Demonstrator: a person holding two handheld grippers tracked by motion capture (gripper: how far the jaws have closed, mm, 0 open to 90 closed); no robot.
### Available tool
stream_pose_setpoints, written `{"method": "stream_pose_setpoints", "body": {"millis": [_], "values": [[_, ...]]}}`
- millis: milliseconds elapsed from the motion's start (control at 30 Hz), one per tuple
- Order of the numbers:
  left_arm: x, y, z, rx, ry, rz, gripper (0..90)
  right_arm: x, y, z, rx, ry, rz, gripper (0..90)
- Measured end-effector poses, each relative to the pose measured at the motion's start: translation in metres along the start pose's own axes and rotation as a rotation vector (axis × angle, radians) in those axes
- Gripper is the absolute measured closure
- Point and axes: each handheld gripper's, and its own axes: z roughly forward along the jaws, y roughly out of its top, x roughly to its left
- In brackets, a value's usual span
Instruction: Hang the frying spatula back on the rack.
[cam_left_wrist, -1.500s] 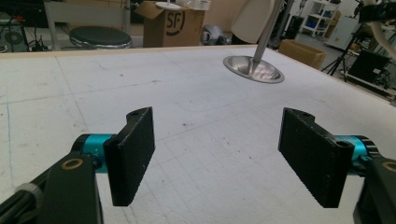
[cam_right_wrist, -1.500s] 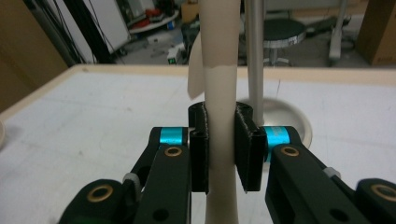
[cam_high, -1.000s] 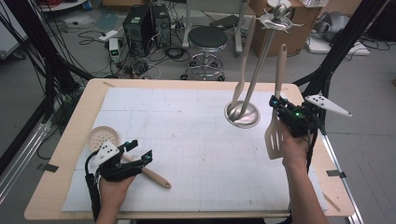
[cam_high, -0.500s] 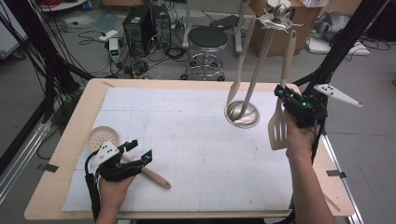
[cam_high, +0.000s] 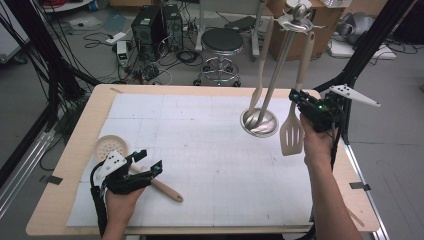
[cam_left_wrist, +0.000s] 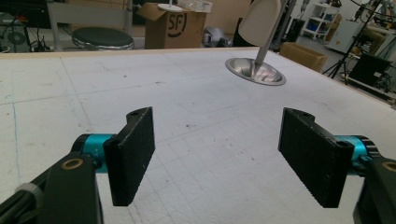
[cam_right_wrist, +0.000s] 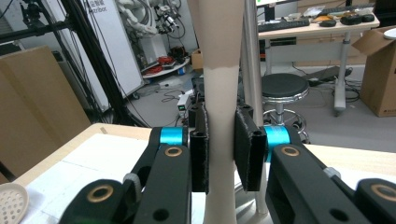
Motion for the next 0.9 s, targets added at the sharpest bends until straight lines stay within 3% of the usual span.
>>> {"method": "stream_pose_setpoints", "body": {"millis": [267, 500, 533, 600, 700, 900], "values": [[0.000, 0.000, -0.001, 0.001, 0.003, 0.002, 27.7, -0.003, 0.009, 0.008, 0.044, 0.008, 0.006, 78.2], [0.000, 0.000, -0.001, -0.001, 0.001, 0.003, 27.7, -0.007, 0.001, 0.012, 0.066, 0.001, 0.006, 77.2], [0.000, 0.000, -0.001, -0.001, 0.001, 0.003, 27.7, -0.006, 0.001, 0.012, 0.054, -0.006, 0.008, 75.1], [0.000, 0.000, -0.001, -0.001, 0.000, 0.002, 27.7, -0.007, 0.002, 0.010, 0.026, -0.012, 0.011, 60.8], [0.000, 0.001, -0.001, -0.004, 0.000, 0.000, 27.7, -0.007, 0.005, 0.005, -0.043, -0.014, 0.010, 57.8], [0.000, 0.001, -0.001, -0.003, 0.001, 0.002, 27.7, -0.008, 0.012, -0.005, -0.210, 0.067, 0.056, 55.0]]}}
